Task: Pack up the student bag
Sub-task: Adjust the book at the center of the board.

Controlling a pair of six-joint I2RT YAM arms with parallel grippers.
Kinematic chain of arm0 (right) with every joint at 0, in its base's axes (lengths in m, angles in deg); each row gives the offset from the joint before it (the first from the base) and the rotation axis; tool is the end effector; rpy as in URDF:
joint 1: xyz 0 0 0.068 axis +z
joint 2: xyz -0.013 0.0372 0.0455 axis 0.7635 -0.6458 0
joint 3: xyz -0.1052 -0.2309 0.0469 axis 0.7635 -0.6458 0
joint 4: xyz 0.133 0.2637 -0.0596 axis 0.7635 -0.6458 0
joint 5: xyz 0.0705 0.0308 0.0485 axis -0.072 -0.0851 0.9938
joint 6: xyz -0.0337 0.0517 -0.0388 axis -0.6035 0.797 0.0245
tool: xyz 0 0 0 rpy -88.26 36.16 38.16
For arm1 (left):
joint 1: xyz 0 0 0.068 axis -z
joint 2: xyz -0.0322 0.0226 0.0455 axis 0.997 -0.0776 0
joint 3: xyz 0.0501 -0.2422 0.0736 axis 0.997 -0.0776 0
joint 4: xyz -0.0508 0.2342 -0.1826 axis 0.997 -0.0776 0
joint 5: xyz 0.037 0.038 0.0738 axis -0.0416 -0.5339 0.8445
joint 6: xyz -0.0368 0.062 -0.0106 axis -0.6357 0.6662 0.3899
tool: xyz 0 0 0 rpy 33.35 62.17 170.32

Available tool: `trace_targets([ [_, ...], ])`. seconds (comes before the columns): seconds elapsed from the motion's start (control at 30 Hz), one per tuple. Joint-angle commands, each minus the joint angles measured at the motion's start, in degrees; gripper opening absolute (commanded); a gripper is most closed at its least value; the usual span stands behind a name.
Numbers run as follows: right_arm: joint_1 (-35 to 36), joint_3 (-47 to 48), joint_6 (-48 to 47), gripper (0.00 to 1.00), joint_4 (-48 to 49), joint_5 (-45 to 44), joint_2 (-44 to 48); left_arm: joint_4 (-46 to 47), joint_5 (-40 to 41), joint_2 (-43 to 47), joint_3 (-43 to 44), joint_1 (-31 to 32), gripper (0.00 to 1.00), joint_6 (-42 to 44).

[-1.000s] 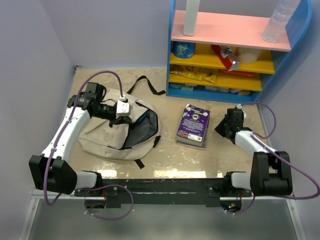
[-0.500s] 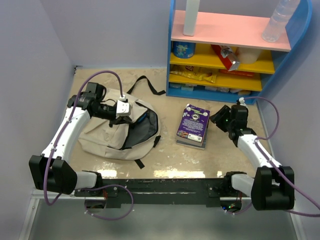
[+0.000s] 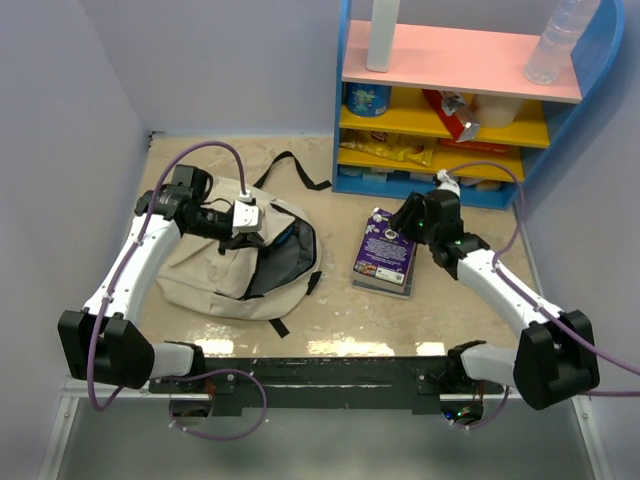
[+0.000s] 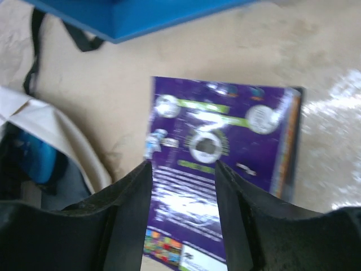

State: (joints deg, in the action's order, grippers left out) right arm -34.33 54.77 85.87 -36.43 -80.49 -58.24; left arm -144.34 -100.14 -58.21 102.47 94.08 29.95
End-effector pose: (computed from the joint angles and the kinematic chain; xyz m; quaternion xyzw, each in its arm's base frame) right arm 0.3157 0.0837 0.1947 0.1874 0.8605 0.1918 0.4332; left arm 0.2791 -0.0932 0.2846 0.6153 0.6117 -0.3158 0.3840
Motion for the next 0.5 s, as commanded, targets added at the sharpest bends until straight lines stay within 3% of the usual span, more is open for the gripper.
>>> trace_targets([
  [0.0,7.8,8.6,-3.6,0.48,-1.7,-9.5,-5.1,1.4,-5.3,1.7,-0.4,0.4,0.0,0.5],
  [0.2,14.3,15.7,-3.1,0.25,-1.0,-9.3,-14.8,1.2,-4.8,2.0,-0.4,0.5,0.0,0.8],
  [0.47,19.8,20.8,-2.1,0.21,-2.8,-13.1,-23.9,0.8,-4.5,2.6,-0.1,0.4,0.0,0.9],
])
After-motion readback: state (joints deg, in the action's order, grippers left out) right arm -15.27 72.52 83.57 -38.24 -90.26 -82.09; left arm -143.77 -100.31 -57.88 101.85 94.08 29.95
